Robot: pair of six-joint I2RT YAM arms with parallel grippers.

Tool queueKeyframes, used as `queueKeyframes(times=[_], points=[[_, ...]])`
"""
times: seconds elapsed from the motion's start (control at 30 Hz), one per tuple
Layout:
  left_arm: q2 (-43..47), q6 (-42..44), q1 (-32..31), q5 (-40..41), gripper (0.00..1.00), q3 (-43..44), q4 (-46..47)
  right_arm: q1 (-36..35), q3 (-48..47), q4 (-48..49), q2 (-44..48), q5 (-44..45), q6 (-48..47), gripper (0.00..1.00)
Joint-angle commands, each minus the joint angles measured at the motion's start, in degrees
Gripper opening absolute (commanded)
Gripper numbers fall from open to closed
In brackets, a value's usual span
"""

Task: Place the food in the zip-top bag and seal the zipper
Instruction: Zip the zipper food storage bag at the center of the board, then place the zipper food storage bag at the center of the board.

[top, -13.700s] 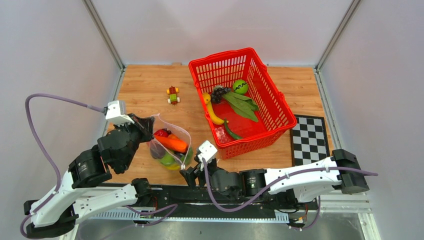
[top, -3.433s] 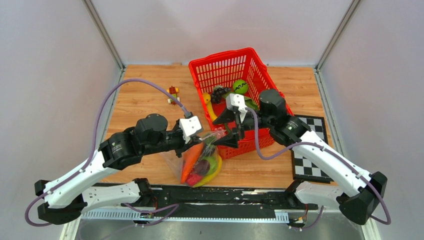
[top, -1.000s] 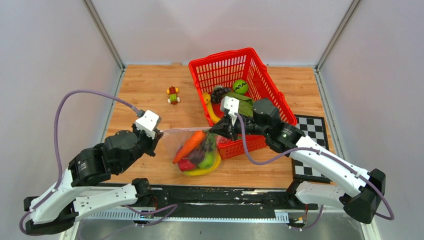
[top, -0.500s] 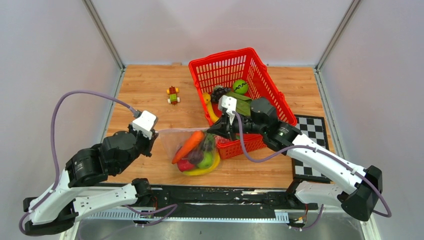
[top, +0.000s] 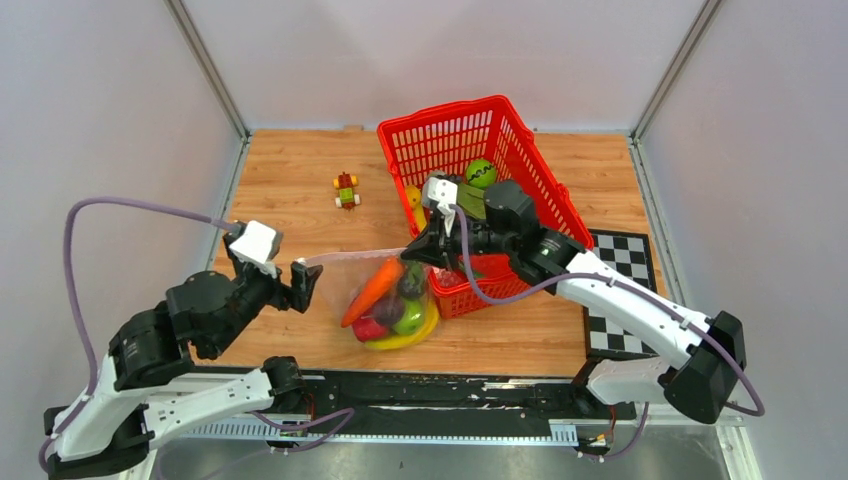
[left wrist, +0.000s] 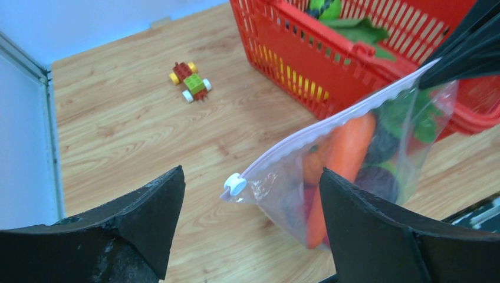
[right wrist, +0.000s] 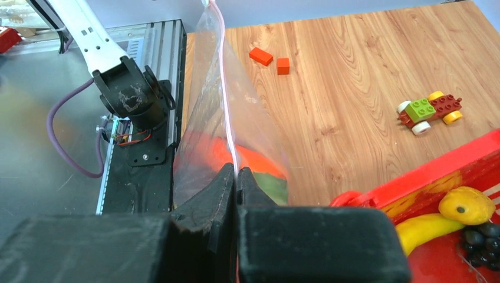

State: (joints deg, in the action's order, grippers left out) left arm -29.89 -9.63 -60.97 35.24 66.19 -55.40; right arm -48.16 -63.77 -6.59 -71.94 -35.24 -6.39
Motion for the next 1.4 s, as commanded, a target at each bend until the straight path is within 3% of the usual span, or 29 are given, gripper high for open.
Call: queueKeyframes(times=[0.0,0.23,0.57,0.7,0.9,1.07,1.2,1.23,1.37], points=[[3.96,-1.29,0.24,2.63,0.92,1.89,8.04,0.17,-6.96,3.7,-3.37,-3.37,1.92,0.0],[5.78,-2.13,0.24,3.13,0.96,2.17,9.96,0.17,-17.12,2.93,-11.57,-4.63,1.58,0.0],[3.57,-2.74,0.24,2.79,1.0,2.49,10.71,0.24,-37.76,-5.62,-24.43,0.87,-7.18,0.0],[4.15,-2.83,0.32,2.69,1.0,2.36,11.06,0.22,-34.96,-4.54,-24.6,-2.31,-8.24,0.0],[5.46,-3.07,0.28,2.83,1.0,1.45,11.52,-3.0,-19.74,-4.54,-19.85,-8.71,-11.63,0.02],[4.87,-2.97,0.24,2.34,1.0,1.4,11.92,-6.86,-16.52,-13.55,-17.49,-11.14,-14.41,0.21],[3.67,-2.77,0.24,1.71,1.0,1.86,11.99,-7.56,-16.37,-13.68,-14.54,-13.35,-11.15,0.63],[3.47,-2.84,0.29,1.5,1.0,1.91,12.07,-7.56,-15.94,-12.61,-13.47,-14.05,-10.19,0.69],[3.0,-2.85,0.31,0.75,1.0,2.3,11.8,-7.56,-13.65,-6.51,-9.15,-15.11,-5.85,0.77]])
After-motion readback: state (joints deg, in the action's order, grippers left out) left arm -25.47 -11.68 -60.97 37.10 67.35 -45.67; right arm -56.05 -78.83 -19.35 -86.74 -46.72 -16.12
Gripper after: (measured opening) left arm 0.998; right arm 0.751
